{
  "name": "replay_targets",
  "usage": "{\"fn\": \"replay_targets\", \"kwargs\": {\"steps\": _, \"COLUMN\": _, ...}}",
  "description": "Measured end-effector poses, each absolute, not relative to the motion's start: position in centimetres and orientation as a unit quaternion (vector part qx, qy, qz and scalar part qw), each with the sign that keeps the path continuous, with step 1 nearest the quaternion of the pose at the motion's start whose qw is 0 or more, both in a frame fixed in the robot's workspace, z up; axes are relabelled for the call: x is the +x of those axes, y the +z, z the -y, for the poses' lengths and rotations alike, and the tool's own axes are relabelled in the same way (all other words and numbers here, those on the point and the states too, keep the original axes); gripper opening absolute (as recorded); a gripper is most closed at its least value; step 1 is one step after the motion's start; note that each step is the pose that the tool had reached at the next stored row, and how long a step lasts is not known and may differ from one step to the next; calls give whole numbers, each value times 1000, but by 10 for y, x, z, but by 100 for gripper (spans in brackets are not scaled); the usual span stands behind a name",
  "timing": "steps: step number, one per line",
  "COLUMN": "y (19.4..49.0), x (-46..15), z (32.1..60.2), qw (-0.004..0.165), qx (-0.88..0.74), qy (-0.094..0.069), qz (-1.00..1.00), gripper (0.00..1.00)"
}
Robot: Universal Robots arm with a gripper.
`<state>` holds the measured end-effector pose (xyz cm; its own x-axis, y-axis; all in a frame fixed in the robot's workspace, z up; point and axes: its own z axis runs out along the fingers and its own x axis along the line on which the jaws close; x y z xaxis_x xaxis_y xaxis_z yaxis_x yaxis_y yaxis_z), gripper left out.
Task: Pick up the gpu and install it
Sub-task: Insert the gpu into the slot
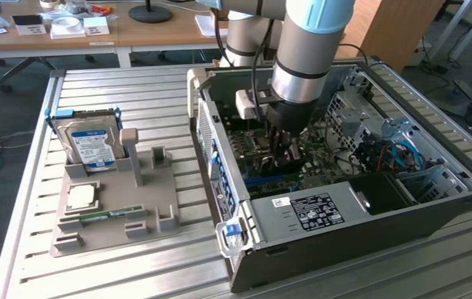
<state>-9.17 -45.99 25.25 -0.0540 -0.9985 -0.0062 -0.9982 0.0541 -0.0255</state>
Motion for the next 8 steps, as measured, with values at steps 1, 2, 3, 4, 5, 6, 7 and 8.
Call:
{"fn": "replay_targets", "kwargs": {"steps": 1, "y": 252, "x": -92, "z": 460, "qw": 11, "qx": -688, "qy": -7, "qz": -726, "gripper": 27}}
{"fn": "replay_targets", "kwargs": {"steps": 2, "y": 252, "x": -92, "z": 460, "qw": 11, "qx": -688, "qy": -7, "qz": -726, "gripper": 27}}
{"fn": "replay_targets", "kwargs": {"steps": 3, "y": 252, "x": -92, "z": 460, "qw": 11, "qx": -688, "qy": -7, "qz": -726, "gripper": 27}}
{"fn": "replay_targets", "kwargs": {"steps": 4, "y": 252, "x": -92, "z": 460, "qw": 11, "qx": -688, "qy": -7, "qz": -726, "gripper": 27}}
{"fn": "replay_targets", "kwargs": {"steps": 5, "y": 252, "x": -92, "z": 460, "qw": 11, "qx": -688, "qy": -7, "qz": -726, "gripper": 27}}
{"fn": "replay_targets", "kwargs": {"steps": 6, "y": 252, "x": -92, "z": 459, "qw": 11, "qx": -688, "qy": -7, "qz": -726, "gripper": 27}}
{"fn": "replay_targets", "kwargs": {"steps": 7, "y": 251, "x": -92, "z": 459, "qw": 11, "qx": -688, "qy": -7, "qz": -726, "gripper": 27}}
{"fn": "replay_targets", "kwargs": {"steps": 8, "y": 251, "x": -92, "z": 459, "qw": 11, "qx": -688, "qy": -7, "qz": -726, "gripper": 27}}
